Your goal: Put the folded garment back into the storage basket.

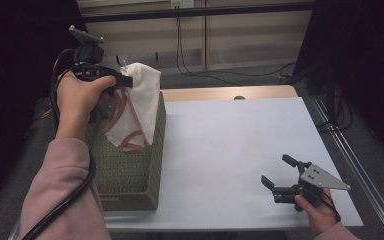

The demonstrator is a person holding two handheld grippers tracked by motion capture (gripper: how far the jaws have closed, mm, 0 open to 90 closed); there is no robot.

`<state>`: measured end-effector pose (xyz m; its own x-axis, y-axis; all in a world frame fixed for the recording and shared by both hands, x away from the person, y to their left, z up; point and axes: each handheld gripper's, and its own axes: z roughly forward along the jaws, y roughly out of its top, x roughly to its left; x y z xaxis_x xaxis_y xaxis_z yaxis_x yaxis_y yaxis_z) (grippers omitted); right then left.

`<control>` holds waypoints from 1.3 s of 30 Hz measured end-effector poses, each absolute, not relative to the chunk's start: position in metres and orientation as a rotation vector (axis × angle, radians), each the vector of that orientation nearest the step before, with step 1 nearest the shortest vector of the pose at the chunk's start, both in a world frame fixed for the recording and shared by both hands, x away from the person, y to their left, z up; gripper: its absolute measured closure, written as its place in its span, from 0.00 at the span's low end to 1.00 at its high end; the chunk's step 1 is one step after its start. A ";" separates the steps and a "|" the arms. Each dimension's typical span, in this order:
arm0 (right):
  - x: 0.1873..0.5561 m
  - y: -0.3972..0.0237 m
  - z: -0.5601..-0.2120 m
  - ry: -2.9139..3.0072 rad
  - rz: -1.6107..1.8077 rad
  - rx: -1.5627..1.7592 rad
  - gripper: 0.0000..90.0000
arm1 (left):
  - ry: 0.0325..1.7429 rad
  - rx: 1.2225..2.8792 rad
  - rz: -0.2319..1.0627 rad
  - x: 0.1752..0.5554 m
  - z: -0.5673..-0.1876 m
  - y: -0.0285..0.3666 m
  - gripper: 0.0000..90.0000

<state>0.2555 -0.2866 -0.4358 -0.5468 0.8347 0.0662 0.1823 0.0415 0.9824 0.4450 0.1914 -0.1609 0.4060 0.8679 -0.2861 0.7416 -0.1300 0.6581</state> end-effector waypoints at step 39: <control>0.257 -0.287 -0.436 1.768 1.543 0.988 0.01 | 1.453 1.904 0.254 0.448 -0.191 0.228 0.92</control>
<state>0.2567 -0.2874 -0.4356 -0.5529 0.8323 0.0402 0.1527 0.0538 0.9868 0.4478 0.2283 -0.1913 0.3463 0.9018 -0.2585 0.7610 -0.1089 0.6396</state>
